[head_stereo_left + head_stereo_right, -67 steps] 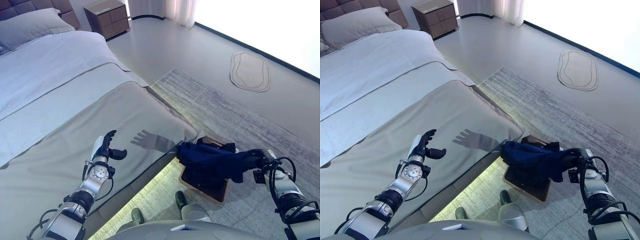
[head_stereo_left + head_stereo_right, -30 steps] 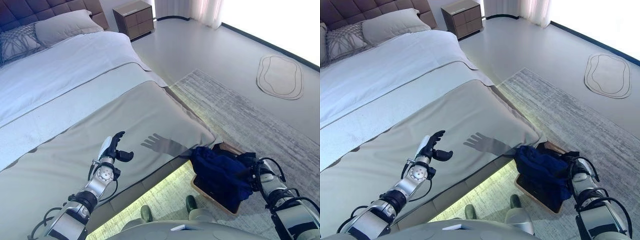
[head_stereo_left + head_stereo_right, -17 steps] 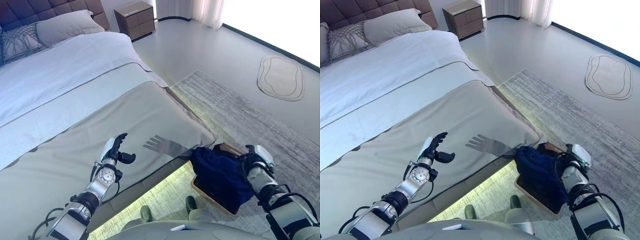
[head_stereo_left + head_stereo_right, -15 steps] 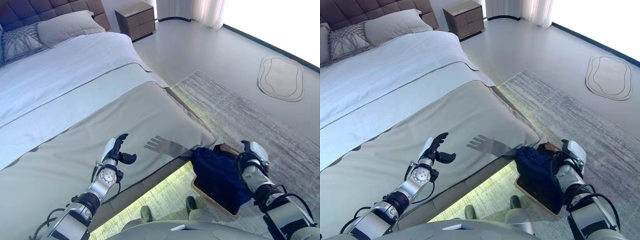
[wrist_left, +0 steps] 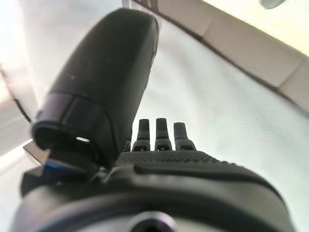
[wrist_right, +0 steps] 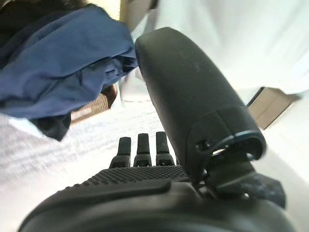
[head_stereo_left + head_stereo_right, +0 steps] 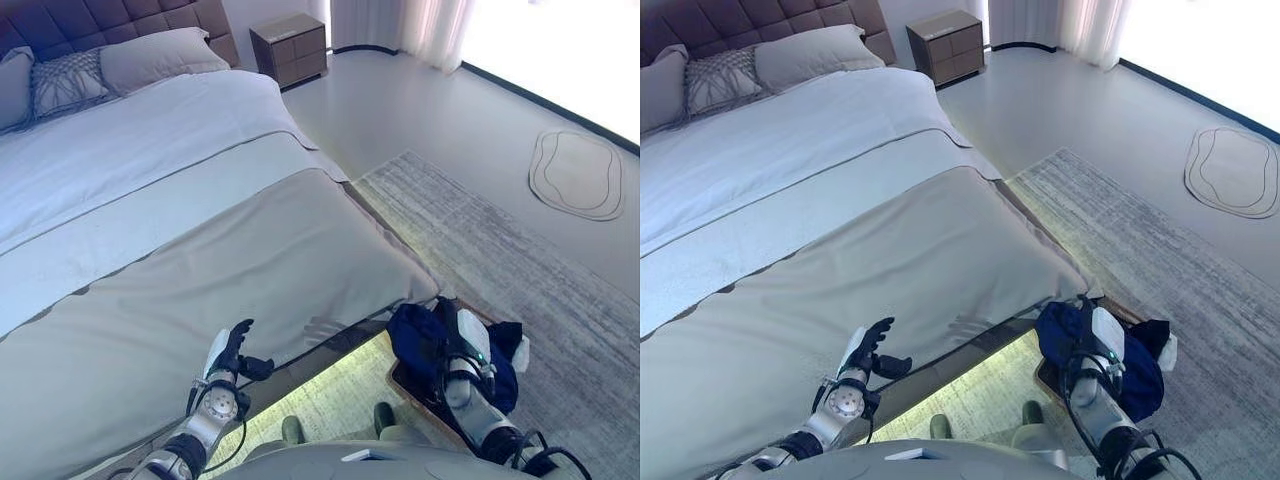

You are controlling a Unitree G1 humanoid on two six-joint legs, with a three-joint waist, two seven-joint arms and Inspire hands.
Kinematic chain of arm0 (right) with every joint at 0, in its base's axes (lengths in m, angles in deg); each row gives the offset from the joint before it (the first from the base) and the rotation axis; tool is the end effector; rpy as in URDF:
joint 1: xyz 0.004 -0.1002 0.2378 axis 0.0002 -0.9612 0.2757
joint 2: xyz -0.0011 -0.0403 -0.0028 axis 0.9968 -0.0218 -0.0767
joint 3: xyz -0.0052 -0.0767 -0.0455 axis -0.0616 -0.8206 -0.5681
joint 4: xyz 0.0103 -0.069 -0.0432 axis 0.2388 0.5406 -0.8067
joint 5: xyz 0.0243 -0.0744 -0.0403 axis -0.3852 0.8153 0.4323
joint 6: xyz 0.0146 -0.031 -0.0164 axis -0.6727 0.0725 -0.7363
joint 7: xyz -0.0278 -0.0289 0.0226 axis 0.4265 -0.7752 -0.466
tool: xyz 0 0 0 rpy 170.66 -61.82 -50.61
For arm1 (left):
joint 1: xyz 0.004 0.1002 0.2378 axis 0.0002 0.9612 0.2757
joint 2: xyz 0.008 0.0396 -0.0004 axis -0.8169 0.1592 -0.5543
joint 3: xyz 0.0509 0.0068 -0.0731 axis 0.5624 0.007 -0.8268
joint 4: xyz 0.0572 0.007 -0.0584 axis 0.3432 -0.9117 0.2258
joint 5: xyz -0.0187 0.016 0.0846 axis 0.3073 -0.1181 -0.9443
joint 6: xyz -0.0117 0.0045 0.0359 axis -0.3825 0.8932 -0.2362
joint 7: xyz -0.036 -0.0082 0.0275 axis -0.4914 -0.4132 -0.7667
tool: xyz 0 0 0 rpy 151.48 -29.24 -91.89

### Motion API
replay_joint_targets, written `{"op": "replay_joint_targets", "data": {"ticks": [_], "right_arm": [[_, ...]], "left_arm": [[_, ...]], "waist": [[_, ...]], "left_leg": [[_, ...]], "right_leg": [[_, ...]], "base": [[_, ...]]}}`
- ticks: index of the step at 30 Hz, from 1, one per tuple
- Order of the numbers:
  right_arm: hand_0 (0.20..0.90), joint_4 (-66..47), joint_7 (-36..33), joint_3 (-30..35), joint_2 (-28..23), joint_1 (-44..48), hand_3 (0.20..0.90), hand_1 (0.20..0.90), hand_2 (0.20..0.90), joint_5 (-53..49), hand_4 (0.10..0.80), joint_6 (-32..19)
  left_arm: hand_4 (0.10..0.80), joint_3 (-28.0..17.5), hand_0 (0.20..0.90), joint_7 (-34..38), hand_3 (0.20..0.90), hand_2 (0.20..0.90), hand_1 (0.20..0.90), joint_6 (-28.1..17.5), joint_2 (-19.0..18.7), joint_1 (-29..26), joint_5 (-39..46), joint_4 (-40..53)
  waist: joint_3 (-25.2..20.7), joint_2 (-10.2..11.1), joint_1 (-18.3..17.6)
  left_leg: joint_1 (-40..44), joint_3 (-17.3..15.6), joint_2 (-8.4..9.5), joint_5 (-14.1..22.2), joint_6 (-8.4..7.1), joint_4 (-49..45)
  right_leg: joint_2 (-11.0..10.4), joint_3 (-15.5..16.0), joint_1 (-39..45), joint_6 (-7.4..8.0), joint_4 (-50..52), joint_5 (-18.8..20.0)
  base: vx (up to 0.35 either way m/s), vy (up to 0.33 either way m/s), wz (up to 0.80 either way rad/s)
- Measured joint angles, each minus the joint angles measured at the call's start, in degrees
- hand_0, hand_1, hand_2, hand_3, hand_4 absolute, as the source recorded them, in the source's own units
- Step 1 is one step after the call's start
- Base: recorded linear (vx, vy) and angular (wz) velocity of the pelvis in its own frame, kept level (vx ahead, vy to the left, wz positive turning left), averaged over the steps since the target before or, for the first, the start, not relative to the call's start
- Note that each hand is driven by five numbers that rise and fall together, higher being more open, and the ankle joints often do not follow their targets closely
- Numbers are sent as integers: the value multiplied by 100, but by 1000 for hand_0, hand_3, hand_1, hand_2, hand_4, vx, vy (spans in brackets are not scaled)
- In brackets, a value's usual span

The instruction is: Pick up the clothes from the bed and place them into the basket

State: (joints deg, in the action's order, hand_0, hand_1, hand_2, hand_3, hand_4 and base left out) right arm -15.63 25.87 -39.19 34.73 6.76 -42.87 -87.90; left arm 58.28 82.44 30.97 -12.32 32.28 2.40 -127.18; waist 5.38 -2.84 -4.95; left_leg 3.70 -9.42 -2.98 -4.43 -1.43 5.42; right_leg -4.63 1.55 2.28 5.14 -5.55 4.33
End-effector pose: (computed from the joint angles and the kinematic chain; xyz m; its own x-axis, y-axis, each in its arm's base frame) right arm 0.1325 -0.2071 -0.0572 0.8759 -0.3653 -0.3151 -0.0772 0.5385 -0.8391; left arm 0.1221 0.1851 -0.0705 0.7572 0.2209 -0.6147 0.1694 0.8425 0.5114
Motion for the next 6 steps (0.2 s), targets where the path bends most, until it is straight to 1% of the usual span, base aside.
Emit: {"op": "replay_joint_targets", "data": {"ticks": [3, 5, 6], "right_arm": [[900, -339, 85, -363, -338, -60, 900, 900, 900, 720, 800, -170], [900, -490, 89, -422, -386, -59, 900, 900, 900, 951, 800, -300], [900, -513, 84, -499, -400, -48, 900, 900, 900, 1062, 800, -380]], "left_arm": [[800, -3, 900, 0, 900, 900, 900, 0, -8, 18, -2, -57], [800, -4, 900, -18, 900, 900, 900, 1, -14, 67, -3, -57], [800, -4, 900, -87, 900, 900, 900, -4, -14, 86, -39, -61]], "waist": [[-153, 91, 62], [-281, 135, 119], [-365, 181, 179]], "left_leg": [[-55, 154, -2, -3, -9, 1], [-107, 223, -12, -8, -19, 1], [-146, 366, -13, -15, -29, 1]], "right_leg": [[3, 114, 9, -11, -1, -31], [12, 205, -2, -10, -1, -52], [18, 293, 19, -4, -2, -81]], "base": [[17, -41, 20], [23, -67, 23], [27, -61, 27]]}}
